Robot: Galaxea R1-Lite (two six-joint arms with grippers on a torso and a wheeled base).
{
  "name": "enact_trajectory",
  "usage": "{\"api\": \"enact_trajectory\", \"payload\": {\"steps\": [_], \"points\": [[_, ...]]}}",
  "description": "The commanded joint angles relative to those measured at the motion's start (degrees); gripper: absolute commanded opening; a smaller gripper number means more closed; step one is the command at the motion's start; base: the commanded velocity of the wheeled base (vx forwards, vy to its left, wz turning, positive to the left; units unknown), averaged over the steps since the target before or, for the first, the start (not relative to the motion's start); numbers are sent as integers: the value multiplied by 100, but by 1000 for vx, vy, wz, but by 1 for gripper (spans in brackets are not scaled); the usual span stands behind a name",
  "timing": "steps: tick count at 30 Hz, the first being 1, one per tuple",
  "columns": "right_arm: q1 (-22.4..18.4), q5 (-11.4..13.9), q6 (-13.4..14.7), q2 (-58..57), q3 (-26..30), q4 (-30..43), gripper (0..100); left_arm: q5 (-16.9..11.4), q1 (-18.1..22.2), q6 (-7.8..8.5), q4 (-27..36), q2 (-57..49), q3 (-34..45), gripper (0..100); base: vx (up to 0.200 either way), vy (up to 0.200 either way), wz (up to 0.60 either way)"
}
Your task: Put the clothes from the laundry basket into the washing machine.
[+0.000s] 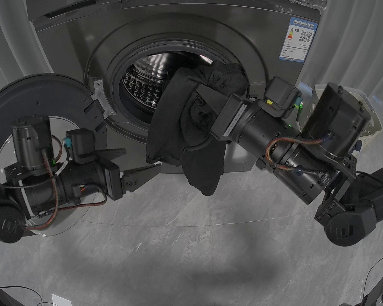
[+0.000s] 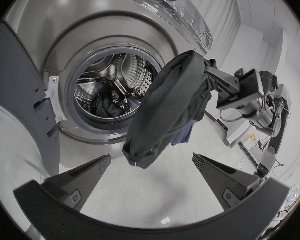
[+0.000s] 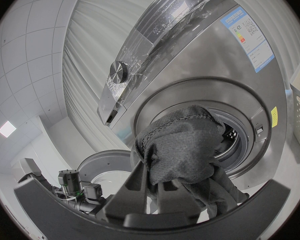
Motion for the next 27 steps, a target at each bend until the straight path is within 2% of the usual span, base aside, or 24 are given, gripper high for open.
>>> {"api": "enact_trajectory", "payload": {"steps": [1, 5, 9, 13, 14, 22, 26, 27], "points": [[6, 0, -15, -25, 63, -8, 0, -12, -48, -15, -75, 586, -412, 100, 0, 0, 0], [23, -17, -15, -25, 63, -17, 0, -4, -153, -6, -145, 867, -587, 100, 0, 0, 0], [67, -35, -15, -34, 72, -35, 0, 32, -144, -6, -611, 1351, -710, 100, 0, 0, 0], [85, -35, -15, -60, 90, -35, 0, 181, -153, -6, -989, 1614, -807, 100, 0, 0, 0], [85, -35, -15, -78, 99, -35, 0, 234, -162, -6, -1103, 1658, -833, 0, 0, 0, 0], [58, -35, -6, -130, 301, -52, 0, 348, -294, -24, -1534, 1641, -842, 0, 0, 0, 0], [-74, -17, -33, -122, 564, -158, 0, 304, -513, -15, -1727, 1184, -394, 0, 0, 0, 0], [-161, 27, -41, -95, 705, -211, 0, 260, -724, -24, -1719, 788, -69, 0, 0, 0, 0]]}}
